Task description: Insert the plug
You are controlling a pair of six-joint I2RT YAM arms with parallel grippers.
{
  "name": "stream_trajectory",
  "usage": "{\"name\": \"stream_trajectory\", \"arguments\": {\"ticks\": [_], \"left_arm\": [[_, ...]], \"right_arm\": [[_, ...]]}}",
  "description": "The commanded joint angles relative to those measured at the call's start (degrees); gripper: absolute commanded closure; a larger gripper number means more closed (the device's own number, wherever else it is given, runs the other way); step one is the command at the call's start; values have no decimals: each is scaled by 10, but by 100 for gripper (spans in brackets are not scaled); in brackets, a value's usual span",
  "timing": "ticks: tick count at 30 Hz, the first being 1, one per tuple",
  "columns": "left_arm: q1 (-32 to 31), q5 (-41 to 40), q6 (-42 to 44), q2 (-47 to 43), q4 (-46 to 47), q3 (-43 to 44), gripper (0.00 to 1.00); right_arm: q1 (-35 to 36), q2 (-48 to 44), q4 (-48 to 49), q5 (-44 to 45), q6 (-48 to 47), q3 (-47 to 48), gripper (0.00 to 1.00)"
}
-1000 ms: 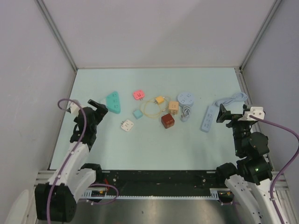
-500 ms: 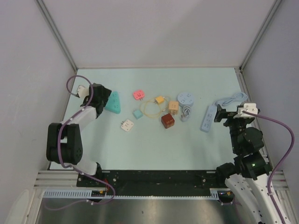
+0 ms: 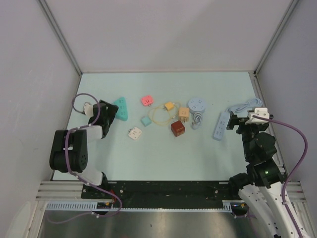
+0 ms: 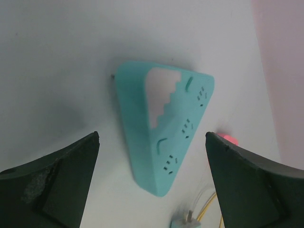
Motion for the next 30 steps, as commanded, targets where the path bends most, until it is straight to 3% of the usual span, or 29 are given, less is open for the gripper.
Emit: {"name": "stream_trajectory", "arguments": {"ticks": [1, 12, 23, 30], "left_arm": [[24, 58, 22, -9, 204, -60, 3], [25, 145, 43, 75, 323, -70, 8], [26, 104, 68, 66, 280, -84, 7], [25, 100, 57, 111, 331, -76, 10]], "right_arm": [[-3, 12, 12, -10, -19, 0, 0], [-4, 13, 16, -29, -26, 0, 0], [-5, 23, 13, -34, -24, -1, 0], [-4, 24, 17, -42, -26, -1, 1]]}}
